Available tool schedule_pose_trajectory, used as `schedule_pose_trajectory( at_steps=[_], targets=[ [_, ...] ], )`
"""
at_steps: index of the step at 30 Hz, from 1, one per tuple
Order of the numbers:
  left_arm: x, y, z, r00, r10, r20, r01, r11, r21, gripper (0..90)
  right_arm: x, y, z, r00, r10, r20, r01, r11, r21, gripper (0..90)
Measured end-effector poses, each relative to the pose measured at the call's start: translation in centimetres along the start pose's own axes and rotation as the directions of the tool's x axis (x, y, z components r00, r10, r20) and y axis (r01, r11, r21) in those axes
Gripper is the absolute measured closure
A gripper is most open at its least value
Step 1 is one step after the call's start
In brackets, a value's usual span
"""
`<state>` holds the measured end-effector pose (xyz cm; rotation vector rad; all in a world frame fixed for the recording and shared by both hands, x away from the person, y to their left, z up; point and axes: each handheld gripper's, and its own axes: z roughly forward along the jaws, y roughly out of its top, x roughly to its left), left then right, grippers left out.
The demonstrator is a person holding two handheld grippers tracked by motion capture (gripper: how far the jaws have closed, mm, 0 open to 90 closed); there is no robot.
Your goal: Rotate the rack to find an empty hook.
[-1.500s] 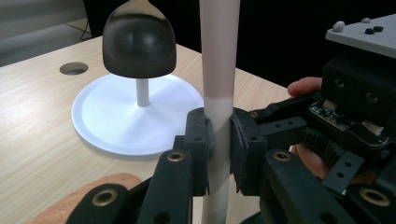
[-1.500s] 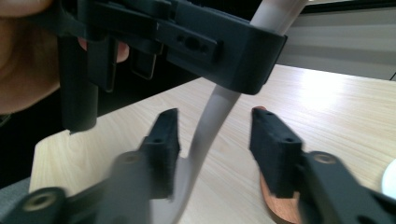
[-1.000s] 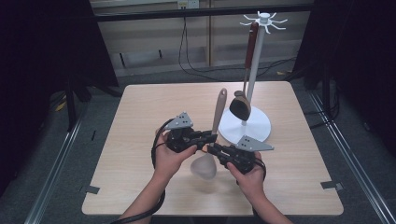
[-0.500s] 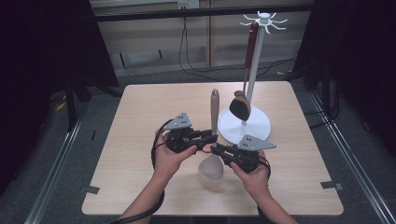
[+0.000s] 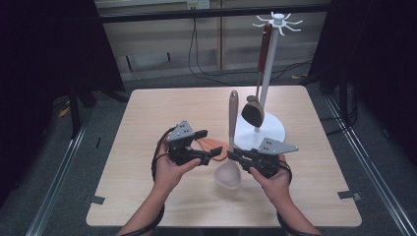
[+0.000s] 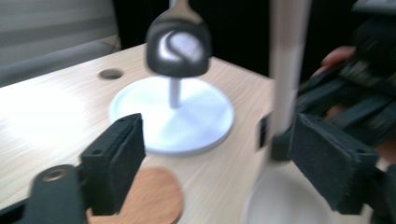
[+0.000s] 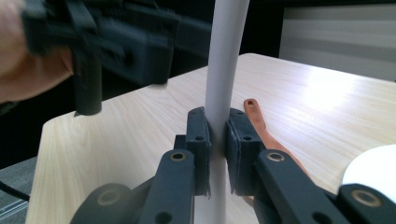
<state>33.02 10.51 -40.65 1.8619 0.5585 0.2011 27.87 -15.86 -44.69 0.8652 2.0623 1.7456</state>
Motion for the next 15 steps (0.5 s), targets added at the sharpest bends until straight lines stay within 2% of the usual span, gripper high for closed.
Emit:
schedule_pose_trajectory(
  at_steps=[3, 7, 9, 11, 15],
  targets=[
    [0.4, -0.8, -0.3, 0.9992, 0.017, -0.035, -0.016, 0.9993, 0.033, 15.3, -0.3, 0.4, -0.4, 0.9999, -0.004, -0.015, 0.004, 1.000, -0.008, 81.2],
    [1.2, -2.0, -0.5, 0.9977, 0.003, -0.068, 0.001, 0.9976, 0.069, 13.0, -0.8, 0.7, -0.9, 0.9992, -0.008, -0.040, 0.008, 1.000, -0.012, 81.1],
    [1.6, -2.5, -0.5, 0.9973, -0.005, -0.073, 0.010, 0.9968, 0.079, 12.6, -1.0, 0.8, -1.1, 0.9986, -0.013, -0.051, 0.012, 1.000, -0.008, 81.2],
    [2.0, -3.2, -0.4, 0.9964, -0.004, -0.085, 0.013, 0.9941, 0.108, 12.0, -1.2, 0.8, -1.4, 0.9983, -0.017, -0.057, 0.016, 1.000, -0.015, 81.1],
    [2.2, -4.1, -0.4, 0.9953, -0.025, -0.093, 0.037, 0.9919, 0.121, 8.9, -1.6, 1.1, -2.1, 0.9965, -0.020, -0.081, 0.018, 1.000, -0.022, 81.2]
  ],
)
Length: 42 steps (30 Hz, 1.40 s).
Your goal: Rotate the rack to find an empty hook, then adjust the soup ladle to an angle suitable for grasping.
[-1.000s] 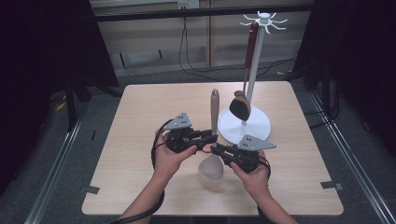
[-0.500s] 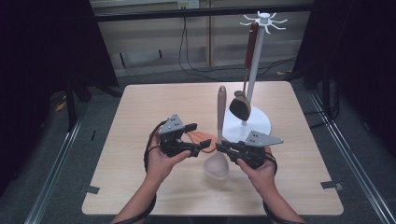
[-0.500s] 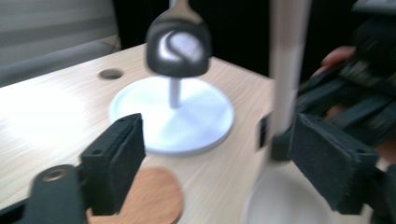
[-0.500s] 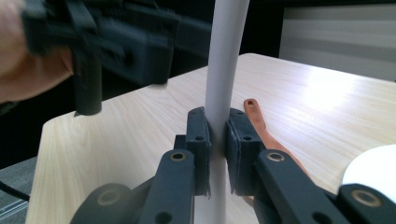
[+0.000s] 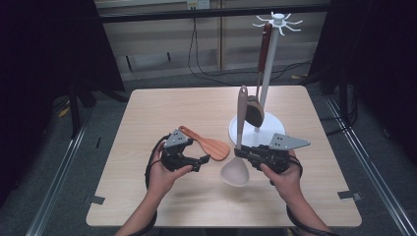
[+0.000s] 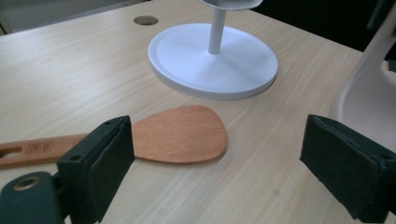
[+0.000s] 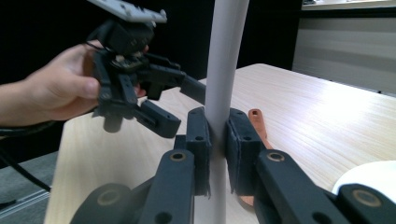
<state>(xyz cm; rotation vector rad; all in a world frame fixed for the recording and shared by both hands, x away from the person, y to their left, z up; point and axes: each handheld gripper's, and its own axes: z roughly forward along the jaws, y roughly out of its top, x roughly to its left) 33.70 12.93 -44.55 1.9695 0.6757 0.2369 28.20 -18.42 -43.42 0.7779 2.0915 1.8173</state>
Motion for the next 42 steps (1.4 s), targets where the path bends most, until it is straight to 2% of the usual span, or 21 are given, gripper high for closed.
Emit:
schedule_pose_trajectory(
  at_steps=[7, 9, 11, 13, 14, 18, 27, 34, 42],
  targets=[
    [0.3, -1.2, 0.0, 0.9997, -0.018, -0.017, 0.019, 0.9995, 0.025, 7.2, -0.5, 1.0, -0.9, 0.9998, -0.006, -0.017, 0.006, 1.000, -0.021, 81.2],
    [0.4, -1.5, -0.1, 0.9997, -0.009, -0.023, 0.010, 0.9993, 0.036, 6.5, -0.7, 1.4, -1.1, 0.9997, -0.005, -0.025, 0.004, 1.000, -0.029, 81.1],
    [0.5, -1.8, -0.2, 0.9994, -0.020, -0.029, 0.021, 0.9991, 0.037, 5.9, -0.9, 1.9, -1.2, 0.9996, -0.019, -0.023, 0.018, 0.999, -0.032, 81.1],
    [0.7, -2.0, -0.3, 0.9993, -0.007, -0.037, 0.009, 0.9988, 0.049, 4.9, -1.0, 2.2, -1.3, 0.9995, -0.022, -0.023, 0.021, 0.999, -0.030, 81.1],
    [0.7, -2.1, -0.4, 0.9993, -0.017, -0.033, 0.019, 0.9985, 0.051, 4.7, -1.1, 2.4, -1.3, 0.9994, -0.022, -0.028, 0.021, 0.999, -0.034, 81.1],
    [1.0, -2.6, -0.5, 0.9992, -0.014, -0.038, 0.016, 0.9976, 0.067, 4.0, -1.4, 2.8, -1.5, 0.9988, -0.030, -0.039, 0.029, 0.999, -0.032, 81.2],
    [1.0, -2.8, -0.8, 0.9997, -0.009, -0.025, 0.010, 0.9983, 0.057, 4.0, -2.0, 3.4, -1.6, 0.9975, -0.049, -0.051, 0.048, 0.999, -0.014, 81.2],
    [1.2, -2.9, -1.0, 0.9996, -0.015, -0.025, 0.016, 0.9984, 0.053, 3.9, -2.3, 4.4, -1.6, 0.9942, -0.071, -0.081, 0.070, 0.997, -0.016, 81.2],
    [1.4, -3.0, -1.3, 0.9995, -0.026, -0.020, 0.027, 0.9987, 0.042, 4.0, -3.0, 5.1, -1.8, 0.9939, -0.079, -0.077, 0.078, 0.997, -0.018, 81.2]
  ],
)
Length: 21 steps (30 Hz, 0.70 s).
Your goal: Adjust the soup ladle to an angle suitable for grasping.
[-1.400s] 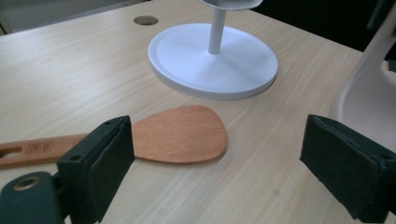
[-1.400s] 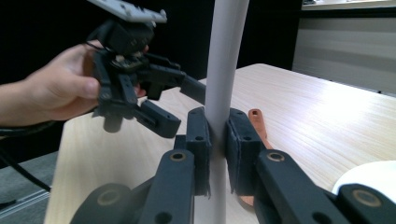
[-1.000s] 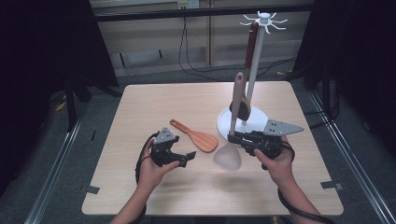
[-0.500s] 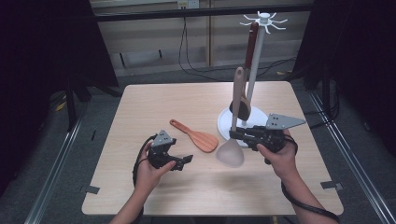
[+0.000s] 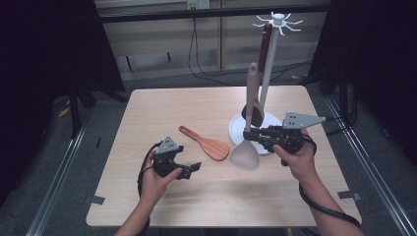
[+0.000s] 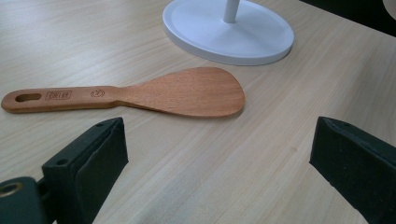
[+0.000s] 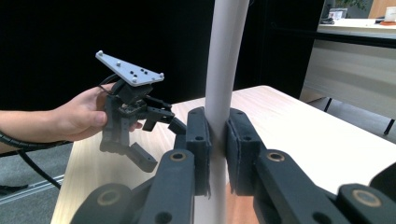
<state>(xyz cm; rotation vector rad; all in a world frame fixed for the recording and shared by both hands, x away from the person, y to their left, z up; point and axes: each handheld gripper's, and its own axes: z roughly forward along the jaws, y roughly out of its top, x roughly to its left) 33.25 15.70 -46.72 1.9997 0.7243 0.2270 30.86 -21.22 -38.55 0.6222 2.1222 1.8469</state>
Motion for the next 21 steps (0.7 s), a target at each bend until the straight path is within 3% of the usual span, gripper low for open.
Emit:
schedule_pose_trajectory(
  at_steps=[10, 21],
  targets=[
    [0.0, 0.0, 0.1, 1.0000, -0.007, 0.003, 0.007, 1.0000, -0.001, 4.2, -1.5, 1.3, -1.3, 0.9999, 0.008, 0.012, -0.008, 0.999, -0.038, 81.2],
    [0.1, -0.1, 0.2, 0.9999, -0.006, 0.011, 0.006, 1.0000, 0.004, 4.6, -3.3, 2.9, -2.5, 0.9997, 0.006, 0.023, -0.006, 0.999, -0.041, 81.2]
  ],
)
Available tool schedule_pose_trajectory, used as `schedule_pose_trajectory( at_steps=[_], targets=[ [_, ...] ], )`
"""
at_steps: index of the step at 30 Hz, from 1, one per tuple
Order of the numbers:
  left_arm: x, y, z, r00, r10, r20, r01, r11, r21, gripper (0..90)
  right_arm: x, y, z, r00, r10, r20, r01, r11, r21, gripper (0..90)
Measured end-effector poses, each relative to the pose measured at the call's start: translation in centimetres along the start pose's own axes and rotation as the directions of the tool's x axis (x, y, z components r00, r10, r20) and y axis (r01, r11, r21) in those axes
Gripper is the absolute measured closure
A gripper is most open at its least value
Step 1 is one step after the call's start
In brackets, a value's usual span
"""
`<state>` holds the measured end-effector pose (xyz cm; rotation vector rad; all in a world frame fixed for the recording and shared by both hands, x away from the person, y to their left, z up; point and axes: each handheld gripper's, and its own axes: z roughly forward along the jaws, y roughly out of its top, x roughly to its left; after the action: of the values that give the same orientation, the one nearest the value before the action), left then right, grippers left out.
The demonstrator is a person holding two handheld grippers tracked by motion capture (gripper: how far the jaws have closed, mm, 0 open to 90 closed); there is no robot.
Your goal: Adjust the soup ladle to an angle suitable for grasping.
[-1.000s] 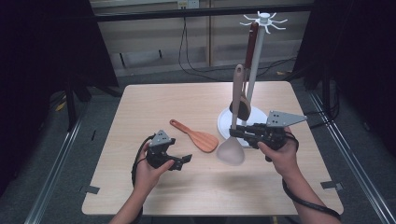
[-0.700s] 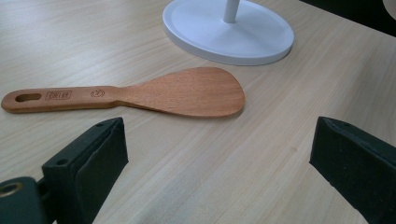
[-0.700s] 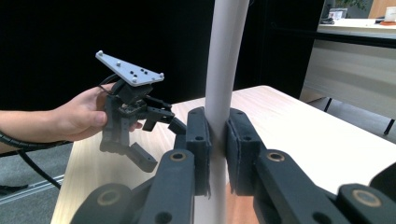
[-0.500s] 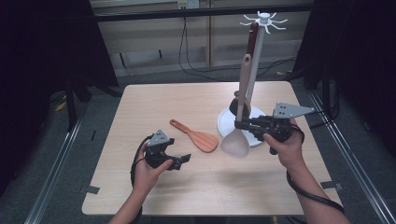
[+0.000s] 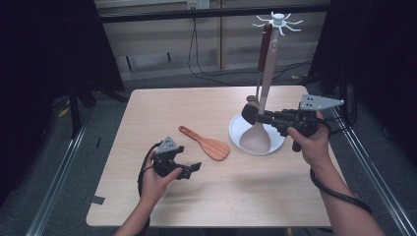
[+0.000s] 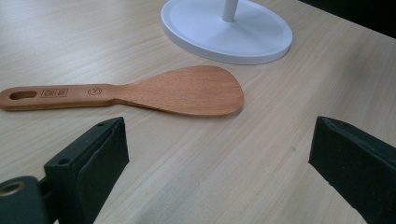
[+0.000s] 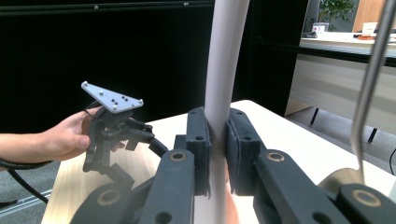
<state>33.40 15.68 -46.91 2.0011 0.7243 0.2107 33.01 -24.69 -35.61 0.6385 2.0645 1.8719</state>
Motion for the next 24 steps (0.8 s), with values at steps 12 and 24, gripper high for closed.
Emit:
schedule_pose_trajectory(
  at_steps=[12, 24],
  targets=[
    [0.1, -0.1, 0.0, 1.0000, -0.004, -0.002, 0.004, 1.0000, 0.003, 4.8, -1.4, 0.4, -0.5, 0.9996, 0.028, 0.011, -0.028, 1.000, -0.013, 81.2],
    [0.2, -0.1, 0.1, 1.0000, -0.005, 0.004, 0.005, 1.0000, 0.006, 4.9, -2.3, 0.2, -0.5, 0.9983, 0.056, 0.014, -0.055, 0.998, -0.026, 81.1]
  ],
)
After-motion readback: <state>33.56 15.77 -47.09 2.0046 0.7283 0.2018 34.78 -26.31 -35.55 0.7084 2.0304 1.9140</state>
